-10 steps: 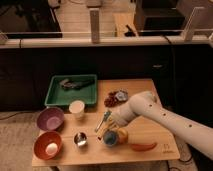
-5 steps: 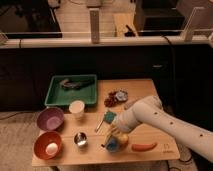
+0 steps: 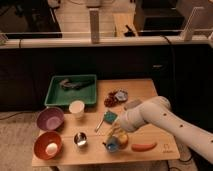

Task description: Place banana in plastic cup

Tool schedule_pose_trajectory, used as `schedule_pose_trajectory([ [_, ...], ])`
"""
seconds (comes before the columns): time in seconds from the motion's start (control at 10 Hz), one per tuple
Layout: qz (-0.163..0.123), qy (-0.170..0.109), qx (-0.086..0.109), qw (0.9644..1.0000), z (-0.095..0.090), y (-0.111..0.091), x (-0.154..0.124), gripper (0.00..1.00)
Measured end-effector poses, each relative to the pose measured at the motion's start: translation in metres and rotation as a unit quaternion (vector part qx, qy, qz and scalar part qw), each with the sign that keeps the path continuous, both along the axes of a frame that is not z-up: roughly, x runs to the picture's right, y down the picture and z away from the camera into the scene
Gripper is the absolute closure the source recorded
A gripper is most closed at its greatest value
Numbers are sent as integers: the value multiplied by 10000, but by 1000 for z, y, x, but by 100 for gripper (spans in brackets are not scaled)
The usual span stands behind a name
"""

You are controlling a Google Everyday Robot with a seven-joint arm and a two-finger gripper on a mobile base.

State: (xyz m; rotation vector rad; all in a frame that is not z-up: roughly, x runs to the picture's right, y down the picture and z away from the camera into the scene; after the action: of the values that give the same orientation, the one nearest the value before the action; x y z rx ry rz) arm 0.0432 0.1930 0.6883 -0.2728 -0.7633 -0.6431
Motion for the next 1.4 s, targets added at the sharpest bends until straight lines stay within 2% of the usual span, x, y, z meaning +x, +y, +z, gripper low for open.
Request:
schedule_pose_trajectory([
  [0.2,-195,-63,-46,9998,-6,27,5,99],
  [0.4,-319,-146,-71,9994,-4,48,8,97],
  [0.6,-357,-255,-2,9990,-8,53,10,80],
  [0.8,-294,-433,179,9985,-25,45,4,58],
  [0.9,-239,-485,258,9982,-33,42,3,50],
  [1.1,-214,-515,382,9977,-42,42,3,27],
  [1.2,-199,-460,432,9978,-42,44,4,22],
  [1.4,-57,-448,482,9978,-42,39,2,20],
])
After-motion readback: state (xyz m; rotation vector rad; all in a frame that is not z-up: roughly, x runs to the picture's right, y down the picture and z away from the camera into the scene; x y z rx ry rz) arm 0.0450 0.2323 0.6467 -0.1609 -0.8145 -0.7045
